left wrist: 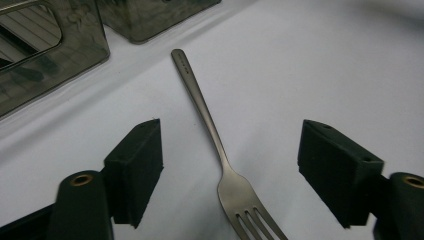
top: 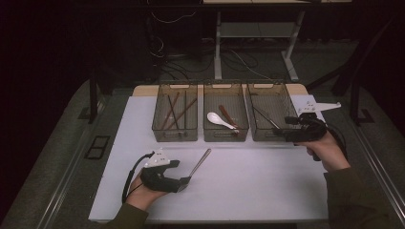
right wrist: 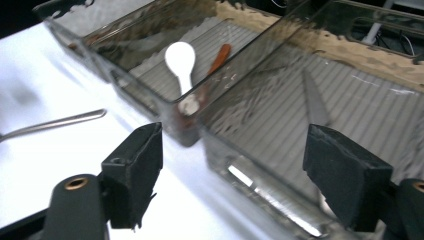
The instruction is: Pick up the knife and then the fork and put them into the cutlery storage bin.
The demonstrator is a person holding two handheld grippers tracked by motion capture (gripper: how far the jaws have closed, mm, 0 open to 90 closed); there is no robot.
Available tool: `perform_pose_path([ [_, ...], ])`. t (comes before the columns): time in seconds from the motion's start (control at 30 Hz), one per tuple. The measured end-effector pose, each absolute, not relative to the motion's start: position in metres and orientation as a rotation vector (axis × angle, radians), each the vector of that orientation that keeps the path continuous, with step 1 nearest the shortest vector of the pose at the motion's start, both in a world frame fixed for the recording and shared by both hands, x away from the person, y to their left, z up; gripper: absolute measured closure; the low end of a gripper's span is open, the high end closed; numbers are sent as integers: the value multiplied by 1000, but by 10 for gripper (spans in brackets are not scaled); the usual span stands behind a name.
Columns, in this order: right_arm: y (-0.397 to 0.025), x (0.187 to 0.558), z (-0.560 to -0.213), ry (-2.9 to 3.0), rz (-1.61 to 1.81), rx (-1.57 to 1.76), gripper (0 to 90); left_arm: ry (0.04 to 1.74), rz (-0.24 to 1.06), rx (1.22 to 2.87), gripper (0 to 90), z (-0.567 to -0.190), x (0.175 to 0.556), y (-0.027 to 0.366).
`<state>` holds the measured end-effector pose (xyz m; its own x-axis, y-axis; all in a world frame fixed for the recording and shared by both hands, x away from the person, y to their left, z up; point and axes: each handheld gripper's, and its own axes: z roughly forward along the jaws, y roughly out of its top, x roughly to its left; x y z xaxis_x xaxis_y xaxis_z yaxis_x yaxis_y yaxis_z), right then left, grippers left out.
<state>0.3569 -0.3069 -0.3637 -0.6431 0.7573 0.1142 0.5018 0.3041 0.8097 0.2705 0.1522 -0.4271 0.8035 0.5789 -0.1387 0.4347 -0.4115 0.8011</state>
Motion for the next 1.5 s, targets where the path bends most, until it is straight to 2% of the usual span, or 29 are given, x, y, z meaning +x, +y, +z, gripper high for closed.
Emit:
perform_pose_path([
  [0.27, -292, 327, -390, 2323, 1294, 1074, 187, 786, 225, 2090, 408, -427, 278, 140],
  [0.6, -295, 292, -421, 2320, 1333, 1084, 174, 824, 261, 2104, 507, -424, 297, 135],
  [0.9, -298, 266, -440, 2274, 1367, 1111, 173, 865, 241, 2123, 589, -428, 301, 125],
  [1.1, -293, 262, -445, 2303, 1328, 1077, 173, 869, 228, 2158, 677, -434, 294, 122],
  [1.5, -289, 261, -446, 2334, 1306, 1039, 173, 856, 210, 2252, 757, -442, 293, 113],
])
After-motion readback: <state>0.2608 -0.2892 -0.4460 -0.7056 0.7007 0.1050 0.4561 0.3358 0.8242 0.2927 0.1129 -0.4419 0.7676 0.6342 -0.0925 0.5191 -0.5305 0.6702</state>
